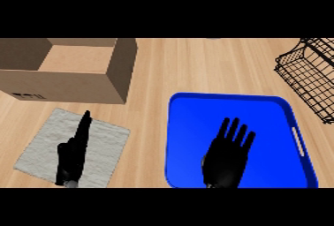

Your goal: Pick the squash from the tray and place it in the tiered basket

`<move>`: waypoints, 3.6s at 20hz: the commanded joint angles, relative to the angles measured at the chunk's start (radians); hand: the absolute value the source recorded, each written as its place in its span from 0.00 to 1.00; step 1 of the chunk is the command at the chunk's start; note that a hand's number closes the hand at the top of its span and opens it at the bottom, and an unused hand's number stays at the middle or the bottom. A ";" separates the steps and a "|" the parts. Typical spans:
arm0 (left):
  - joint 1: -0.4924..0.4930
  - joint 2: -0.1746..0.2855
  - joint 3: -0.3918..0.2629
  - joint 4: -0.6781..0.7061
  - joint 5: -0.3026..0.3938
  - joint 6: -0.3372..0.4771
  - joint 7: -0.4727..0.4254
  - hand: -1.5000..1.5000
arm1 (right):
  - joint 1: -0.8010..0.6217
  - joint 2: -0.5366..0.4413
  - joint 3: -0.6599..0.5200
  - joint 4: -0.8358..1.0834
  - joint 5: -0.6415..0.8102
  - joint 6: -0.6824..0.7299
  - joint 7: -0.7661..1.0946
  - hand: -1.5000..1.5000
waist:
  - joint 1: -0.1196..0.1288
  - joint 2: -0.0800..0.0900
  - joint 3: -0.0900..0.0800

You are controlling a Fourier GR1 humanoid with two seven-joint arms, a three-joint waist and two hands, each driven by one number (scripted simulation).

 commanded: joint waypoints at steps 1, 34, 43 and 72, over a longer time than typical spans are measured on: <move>-0.002 -0.030 -0.015 0.041 0.004 -0.006 0.023 0.50 | -0.022 0.008 0.012 0.080 -0.011 0.011 0.249 0.00 | -0.004 0.013 -0.001; 0.045 -0.008 0.047 0.005 -0.015 -0.017 0.015 0.50 | 0.005 -0.329 -1.196 -0.445 -0.755 -0.124 -0.313 1.00 | -0.045 0.002 -0.002; 0.047 -0.011 0.048 -0.041 -0.016 -0.054 0.059 0.50 | -0.166 -0.589 -1.274 -0.567 -0.817 0.078 -0.185 1.00 | -0.011 0.009 -0.002; 0.010 -0.078 0.087 0.073 -0.072 -0.108 0.003 0.50 | -0.643 -0.756 -1.050 0.540 -0.663 -0.302 -0.556 1.00 | 0.010 0.018 -0.001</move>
